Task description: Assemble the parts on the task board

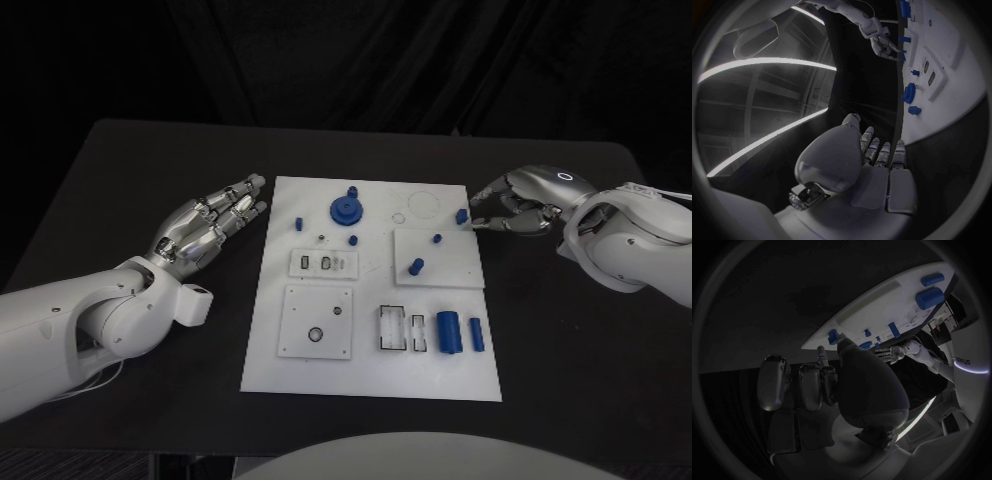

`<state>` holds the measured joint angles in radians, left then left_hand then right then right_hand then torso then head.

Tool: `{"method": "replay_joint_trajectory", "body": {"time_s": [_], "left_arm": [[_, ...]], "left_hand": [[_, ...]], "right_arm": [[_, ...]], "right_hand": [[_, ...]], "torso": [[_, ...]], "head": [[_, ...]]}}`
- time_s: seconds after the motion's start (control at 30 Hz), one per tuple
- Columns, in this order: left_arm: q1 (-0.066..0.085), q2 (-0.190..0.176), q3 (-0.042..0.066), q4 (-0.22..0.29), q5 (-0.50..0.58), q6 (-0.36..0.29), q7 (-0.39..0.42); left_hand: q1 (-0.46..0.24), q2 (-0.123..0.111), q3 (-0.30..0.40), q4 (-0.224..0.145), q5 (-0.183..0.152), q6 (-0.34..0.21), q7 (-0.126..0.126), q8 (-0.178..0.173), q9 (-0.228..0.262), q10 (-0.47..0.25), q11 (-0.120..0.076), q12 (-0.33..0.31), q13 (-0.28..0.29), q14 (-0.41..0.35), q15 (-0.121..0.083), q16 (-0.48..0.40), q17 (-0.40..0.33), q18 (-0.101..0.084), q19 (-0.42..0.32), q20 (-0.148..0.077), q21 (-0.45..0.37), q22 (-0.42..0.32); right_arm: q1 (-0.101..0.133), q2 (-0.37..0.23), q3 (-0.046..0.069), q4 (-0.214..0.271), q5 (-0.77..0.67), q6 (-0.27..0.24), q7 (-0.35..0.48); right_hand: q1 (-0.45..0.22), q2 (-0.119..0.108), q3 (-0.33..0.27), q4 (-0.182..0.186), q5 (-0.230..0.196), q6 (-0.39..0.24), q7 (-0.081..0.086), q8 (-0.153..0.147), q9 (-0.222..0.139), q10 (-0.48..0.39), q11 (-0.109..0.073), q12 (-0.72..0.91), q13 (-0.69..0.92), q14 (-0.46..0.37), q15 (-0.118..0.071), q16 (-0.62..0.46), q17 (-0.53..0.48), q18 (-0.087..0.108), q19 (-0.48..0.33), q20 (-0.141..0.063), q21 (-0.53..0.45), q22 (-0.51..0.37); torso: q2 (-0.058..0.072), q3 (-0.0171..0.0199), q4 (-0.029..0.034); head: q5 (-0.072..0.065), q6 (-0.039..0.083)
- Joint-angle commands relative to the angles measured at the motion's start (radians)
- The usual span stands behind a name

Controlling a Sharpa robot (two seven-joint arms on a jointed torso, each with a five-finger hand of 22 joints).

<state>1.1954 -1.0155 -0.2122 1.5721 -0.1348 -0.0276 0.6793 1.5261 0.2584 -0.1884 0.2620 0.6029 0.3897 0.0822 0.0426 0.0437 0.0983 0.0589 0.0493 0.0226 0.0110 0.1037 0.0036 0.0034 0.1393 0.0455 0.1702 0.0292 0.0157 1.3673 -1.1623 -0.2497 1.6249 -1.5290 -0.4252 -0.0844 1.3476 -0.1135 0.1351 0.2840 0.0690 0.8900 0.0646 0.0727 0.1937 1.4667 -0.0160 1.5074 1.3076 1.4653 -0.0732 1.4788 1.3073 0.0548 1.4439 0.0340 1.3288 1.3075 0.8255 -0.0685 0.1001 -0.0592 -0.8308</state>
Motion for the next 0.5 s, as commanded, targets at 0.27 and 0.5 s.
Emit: {"method": "replay_joint_trajectory", "body": {"time_s": [0.27,0.5], "left_arm": [[-0.001,0.003,0.001,0.000,0.003,0.018,0.130],[-0.001,0.004,0.001,-0.002,0.003,0.022,0.128]], "left_hand": [[0.010,-0.004,0.006,-0.003,0.003,-0.002,-0.002,0.002,0.000,-0.003,0.007,-0.004,-0.001,0.003,0.007,0.001,0.001,-0.002,-0.001,0.007,0.005,0.001],[0.010,-0.005,0.008,-0.004,0.004,-0.004,-0.002,0.002,0.000,-0.004,0.010,-0.004,-0.001,0.002,0.007,0.001,0.001,-0.001,-0.002,0.008,0.005,0.001]], "right_arm": [[-0.004,0.017,0.000,-0.010,-0.001,0.029,-0.053],[-0.004,0.029,0.000,-0.017,-0.001,0.040,-0.065]], "right_hand": [[0.018,-0.003,-0.006,0.000,0.008,-0.006,0.012,-0.003,-0.004,0.041,0.002,-0.004,0.196,0.076,0.000,-0.015,0.175,0.009,-0.010,0.004,-0.023,0.130],[0.028,0.002,-0.006,-0.001,0.027,-0.015,0.015,-0.006,-0.007,0.033,0.005,-0.011,0.189,0.073,0.002,-0.024,0.168,0.012,-0.018,0.007,-0.039,0.123]], "torso": [[0.000,0.0007,-0.0006],[0.001,0.0007,-0.0005]], "head": [[0.000,-0.003],[0.000,-0.007]]}}
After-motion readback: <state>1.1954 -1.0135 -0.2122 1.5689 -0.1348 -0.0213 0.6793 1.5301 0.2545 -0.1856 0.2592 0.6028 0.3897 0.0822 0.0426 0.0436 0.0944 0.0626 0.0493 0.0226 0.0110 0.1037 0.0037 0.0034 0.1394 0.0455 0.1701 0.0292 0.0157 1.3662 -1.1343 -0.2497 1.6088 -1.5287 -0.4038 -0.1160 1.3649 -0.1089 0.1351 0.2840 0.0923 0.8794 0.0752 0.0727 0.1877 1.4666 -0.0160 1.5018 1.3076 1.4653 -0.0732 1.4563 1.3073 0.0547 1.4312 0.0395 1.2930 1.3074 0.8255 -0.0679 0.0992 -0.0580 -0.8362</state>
